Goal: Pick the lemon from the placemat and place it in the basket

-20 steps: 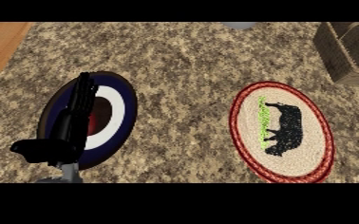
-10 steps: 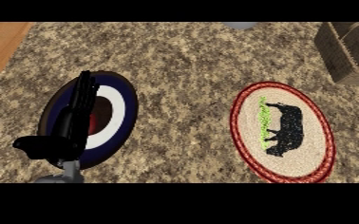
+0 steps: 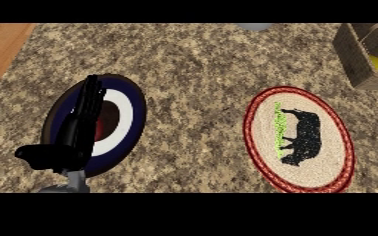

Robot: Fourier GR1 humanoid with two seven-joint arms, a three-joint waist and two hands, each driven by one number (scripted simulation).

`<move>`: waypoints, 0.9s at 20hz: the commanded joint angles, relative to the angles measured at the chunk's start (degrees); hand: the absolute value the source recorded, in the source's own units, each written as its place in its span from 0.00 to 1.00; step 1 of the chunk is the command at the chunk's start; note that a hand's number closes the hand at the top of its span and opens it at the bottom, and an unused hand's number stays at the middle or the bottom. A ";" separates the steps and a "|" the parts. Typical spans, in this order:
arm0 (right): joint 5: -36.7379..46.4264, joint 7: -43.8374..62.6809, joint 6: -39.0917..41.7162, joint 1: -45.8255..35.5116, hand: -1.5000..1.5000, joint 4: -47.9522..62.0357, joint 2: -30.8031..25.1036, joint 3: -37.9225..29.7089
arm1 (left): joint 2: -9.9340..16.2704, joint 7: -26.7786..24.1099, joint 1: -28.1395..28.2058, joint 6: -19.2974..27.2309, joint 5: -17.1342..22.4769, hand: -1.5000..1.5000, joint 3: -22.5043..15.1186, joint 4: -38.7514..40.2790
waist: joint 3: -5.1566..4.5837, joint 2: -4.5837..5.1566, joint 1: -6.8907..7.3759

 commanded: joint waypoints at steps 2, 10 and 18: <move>-2.90 -4.08 -0.39 -1.68 0.00 2.64 -1.22 -3.25 | 1.41 -0.16 -0.86 -1.78 1.85 0.50 2.17 1.04 | -0.02 -0.03 -0.20; -6.60 -2.93 -4.97 -4.05 0.00 0.59 -4.17 -7.43 | 1.41 -0.07 -3.19 -1.29 2.20 0.50 3.99 3.75 | -0.07 -0.14 -0.77; -9.64 0.85 -4.47 -4.66 0.00 5.71 -12.47 -12.19 | 0.25 -2.92 1.93 -1.42 0.67 0.50 1.46 1.36 | -0.05 -0.15 -0.43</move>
